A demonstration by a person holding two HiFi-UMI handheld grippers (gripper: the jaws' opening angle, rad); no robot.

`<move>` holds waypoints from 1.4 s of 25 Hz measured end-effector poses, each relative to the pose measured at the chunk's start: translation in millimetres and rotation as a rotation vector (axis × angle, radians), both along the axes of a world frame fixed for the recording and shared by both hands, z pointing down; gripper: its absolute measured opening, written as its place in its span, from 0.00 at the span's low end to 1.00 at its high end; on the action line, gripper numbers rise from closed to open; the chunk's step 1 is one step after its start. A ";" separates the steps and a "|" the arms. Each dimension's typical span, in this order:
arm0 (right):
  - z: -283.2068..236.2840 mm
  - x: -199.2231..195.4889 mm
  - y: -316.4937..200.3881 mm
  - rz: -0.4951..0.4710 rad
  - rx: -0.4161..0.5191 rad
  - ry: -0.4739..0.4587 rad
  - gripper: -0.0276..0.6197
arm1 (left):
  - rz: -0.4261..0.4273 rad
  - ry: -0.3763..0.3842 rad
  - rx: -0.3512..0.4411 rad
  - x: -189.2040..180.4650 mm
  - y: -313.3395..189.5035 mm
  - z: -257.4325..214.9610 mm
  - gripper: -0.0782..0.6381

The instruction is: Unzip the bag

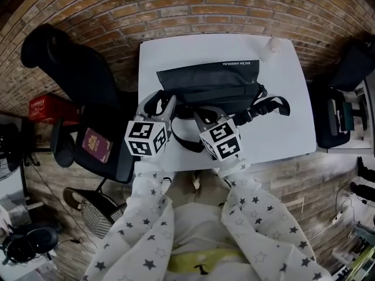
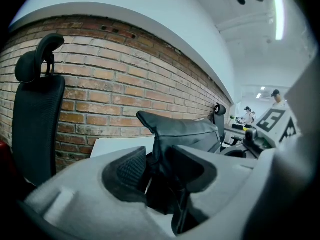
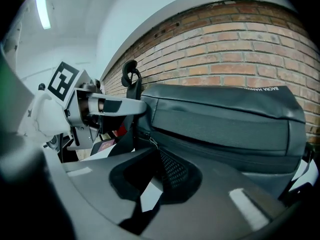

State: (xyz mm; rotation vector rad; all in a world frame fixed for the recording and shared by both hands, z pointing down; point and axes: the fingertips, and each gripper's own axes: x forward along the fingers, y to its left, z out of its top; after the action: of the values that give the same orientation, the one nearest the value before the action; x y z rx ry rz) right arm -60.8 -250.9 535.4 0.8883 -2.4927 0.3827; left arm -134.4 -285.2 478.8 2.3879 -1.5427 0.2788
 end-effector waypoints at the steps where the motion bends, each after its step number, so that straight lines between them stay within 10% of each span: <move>1: 0.4 2.6 -1.3 0.009 -0.003 -0.001 0.07 | -0.003 0.001 0.000 -1.1 0.3 0.5 0.34; 35: 1.0 64.5 -27.2 0.196 -0.011 0.022 0.07 | -0.117 0.025 -0.007 -41.7 -1.7 10.0 0.31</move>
State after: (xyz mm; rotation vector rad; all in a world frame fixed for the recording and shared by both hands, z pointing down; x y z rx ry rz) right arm 3.7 -278.2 536.4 1.1300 -2.3886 0.4477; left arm -176.1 -286.9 488.9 2.2766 -1.6596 0.2280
